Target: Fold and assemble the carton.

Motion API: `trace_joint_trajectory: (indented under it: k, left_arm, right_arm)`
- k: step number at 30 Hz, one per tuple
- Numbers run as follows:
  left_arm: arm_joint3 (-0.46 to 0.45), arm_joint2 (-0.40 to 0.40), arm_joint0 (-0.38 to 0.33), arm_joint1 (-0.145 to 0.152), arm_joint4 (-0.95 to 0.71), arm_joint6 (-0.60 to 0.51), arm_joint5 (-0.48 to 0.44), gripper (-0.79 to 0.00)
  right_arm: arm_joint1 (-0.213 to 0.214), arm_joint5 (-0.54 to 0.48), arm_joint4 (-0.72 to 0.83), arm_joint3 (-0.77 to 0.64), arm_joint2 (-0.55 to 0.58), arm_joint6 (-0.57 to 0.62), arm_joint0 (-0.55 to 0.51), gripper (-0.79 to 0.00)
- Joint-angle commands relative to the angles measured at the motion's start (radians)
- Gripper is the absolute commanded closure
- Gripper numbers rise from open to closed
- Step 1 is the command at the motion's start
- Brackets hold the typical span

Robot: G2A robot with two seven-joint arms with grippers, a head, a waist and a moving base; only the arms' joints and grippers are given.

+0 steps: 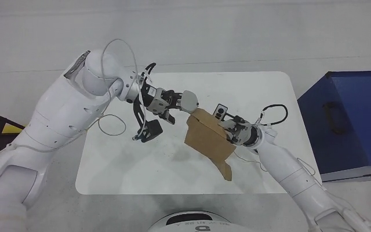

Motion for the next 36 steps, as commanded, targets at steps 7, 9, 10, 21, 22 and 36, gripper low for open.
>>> trace_joint_trajectory:
  k: [7, 9, 10, 21, 22, 36]
  left_arm:
    - [0.031, 0.0, 0.023, 0.008, -0.083, -0.003, -0.003, -0.785]
    - [0.051, 0.0, 0.036, 0.005, -0.162, -0.014, -0.014, -0.785]
    - [0.053, 0.008, 0.035, 0.004, -0.178, -0.02, -0.02, -0.785]
    - [0.057, 0.149, -0.039, 0.015, -0.247, -0.019, -0.019, -0.785]
    - [0.06, 0.156, -0.044, 0.018, -0.26, -0.02, -0.02, -0.785]
    - [0.091, 0.191, -0.042, 0.048, -0.373, -0.004, -0.004, -0.785]
  right_arm:
    - [-0.005, -0.002, 0.0, -0.002, 0.01, 0.002, -0.005, 0.0]
    - [-0.006, -0.003, -0.002, -0.003, 0.012, 0.003, -0.007, 0.0]
    - [-0.006, -0.002, -0.002, -0.004, 0.013, 0.002, -0.007, 0.0]
    - [-0.01, -0.002, 0.008, -0.003, 0.026, 0.002, -0.011, 0.0]
    - [-0.011, -0.003, 0.009, -0.002, 0.027, 0.003, -0.011, 0.0]
    - [-0.017, -0.003, 0.032, 0.008, 0.036, 0.002, -0.01, 0.0]
